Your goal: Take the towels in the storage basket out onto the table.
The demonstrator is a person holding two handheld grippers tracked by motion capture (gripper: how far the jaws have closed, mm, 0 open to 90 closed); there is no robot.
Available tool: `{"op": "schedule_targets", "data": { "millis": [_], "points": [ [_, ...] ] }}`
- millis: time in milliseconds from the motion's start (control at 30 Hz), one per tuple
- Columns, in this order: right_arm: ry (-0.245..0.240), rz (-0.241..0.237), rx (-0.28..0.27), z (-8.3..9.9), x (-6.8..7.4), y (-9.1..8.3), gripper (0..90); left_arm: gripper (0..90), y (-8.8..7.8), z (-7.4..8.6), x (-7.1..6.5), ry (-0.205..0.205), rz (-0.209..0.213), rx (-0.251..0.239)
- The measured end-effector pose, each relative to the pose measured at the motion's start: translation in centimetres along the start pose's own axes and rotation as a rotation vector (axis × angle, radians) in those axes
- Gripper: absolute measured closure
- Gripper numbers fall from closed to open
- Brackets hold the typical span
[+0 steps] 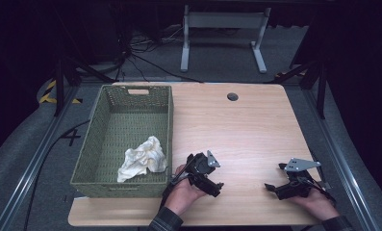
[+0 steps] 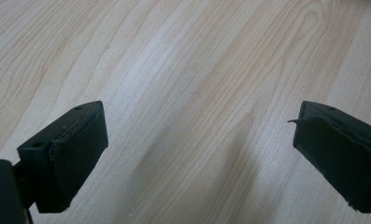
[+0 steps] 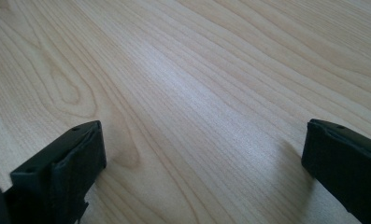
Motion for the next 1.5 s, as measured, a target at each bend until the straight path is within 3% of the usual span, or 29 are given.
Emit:
{"op": "schedule_targets", "data": {
  "millis": [300, 367, 600, 833, 1133, 1500],
  "points": [
    [-0.001, -0.001, 0.000, 0.0, 0.0, 0.0, 0.0, 3.7, -0.9, -0.8, 0.3, -0.010, 0.010, -0.014],
    [-0.002, -0.002, 0.000, 0.0, 0.0, 0.0, 0.0, 3.7, -1.1, -0.9, 0.4, -0.018, 0.028, -0.021],
    [-0.002, -0.002, 0.000, 0.0, 0.0, 0.0, 0.0, 4.0, -2.0, -1.7, 0.6, -0.009, 0.021, -0.030],
    [-0.002, -0.002, 0.000, 0.0, 0.0, 0.0, 0.0, 4.2, -2.9, -2.5, 1.0, -0.009, 0.042, -0.050],
    [-0.004, -0.003, 0.001, 0.0, 0.0, 0.0, 0.0, 4.4, -4.1, -3.3, 1.8, 0.013, 0.068, -0.069],
    [-0.007, -0.006, 0.002, 0.0, -0.1, 0.0, 0.0, 4.9, -6.2, -4.0, 3.4, 0.022, 0.067, -0.073]
  ]
}}
Point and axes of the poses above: each handheld gripper's, and its own axes: y roughly forward along the jaws, z roughly out of its underside, x roughly to its left, the point moved 2 cm from there along y, roughly forward along the jaws, and after that the axes turned 11 degrees about y, right-handed, at the moved point
